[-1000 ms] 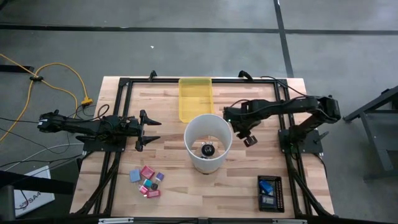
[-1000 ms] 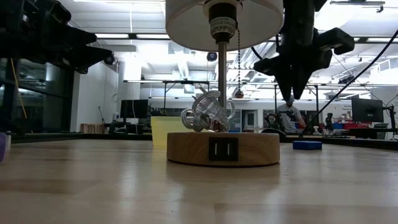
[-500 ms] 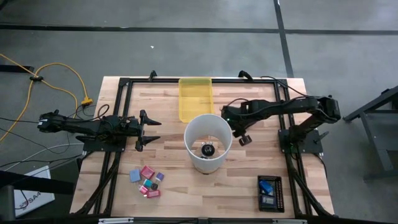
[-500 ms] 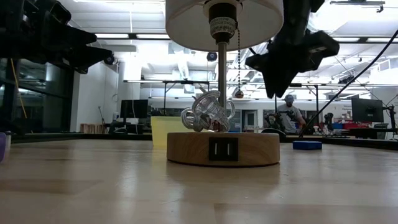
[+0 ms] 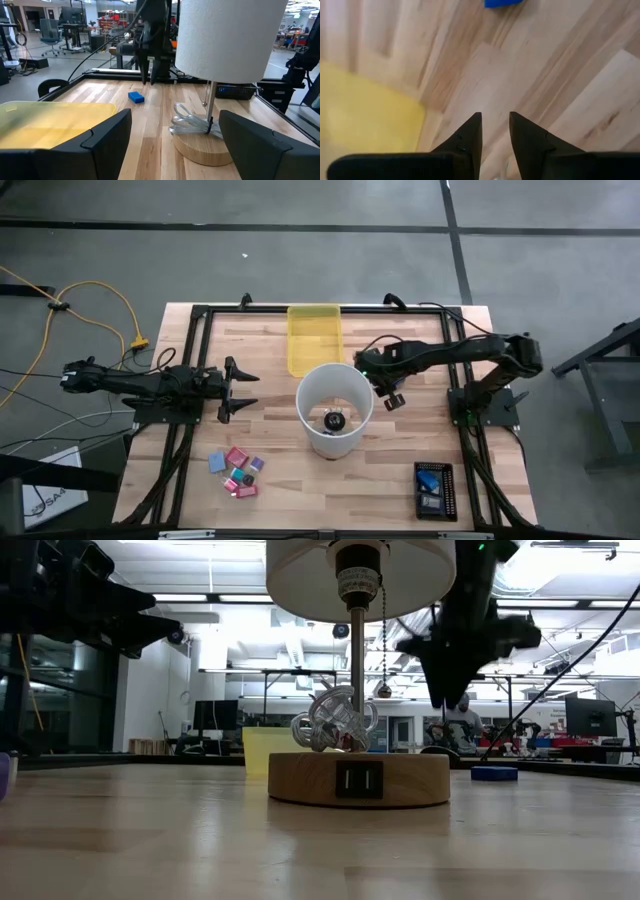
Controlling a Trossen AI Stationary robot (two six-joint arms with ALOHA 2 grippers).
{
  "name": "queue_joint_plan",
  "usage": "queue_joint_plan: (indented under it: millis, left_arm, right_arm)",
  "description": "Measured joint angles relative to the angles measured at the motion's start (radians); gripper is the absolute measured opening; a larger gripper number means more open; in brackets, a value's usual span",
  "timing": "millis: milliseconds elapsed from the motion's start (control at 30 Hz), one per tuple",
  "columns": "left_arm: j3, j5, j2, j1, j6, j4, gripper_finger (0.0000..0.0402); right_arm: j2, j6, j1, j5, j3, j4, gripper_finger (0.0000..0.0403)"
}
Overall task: Pick & Place Office items
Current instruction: Put the blue timer into the black bin
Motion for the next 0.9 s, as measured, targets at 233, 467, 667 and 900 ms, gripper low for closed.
queue_joint_plan:
  millis: [233,467,667,900]
  left_arm:
    - [0.0,0.0,0.0,0.0,0.0,0.009,0.0293]
    - [0.0,0.0,0.0,0.0,0.0,0.014,0.0293]
    - [0.0,0.0,0.0,0.0,0.0,0.017,0.0293]
    - [0.0,0.0,0.0,0.0,0.0,0.017,0.0293]
  right_arm:
    - [0.026,-0.021,0.001,-0.014,-0.002,-0.03,0.0085]
    - [0.038,-0.061,0.001,-0.005,-0.002,-0.039,0.0085]
    - [0.04,-0.064,0.001,-0.019,-0.002,-0.033,0.0085]
    - [0.04,-0.088,0.001,-0.047,-0.002,-0.037,0.0085]
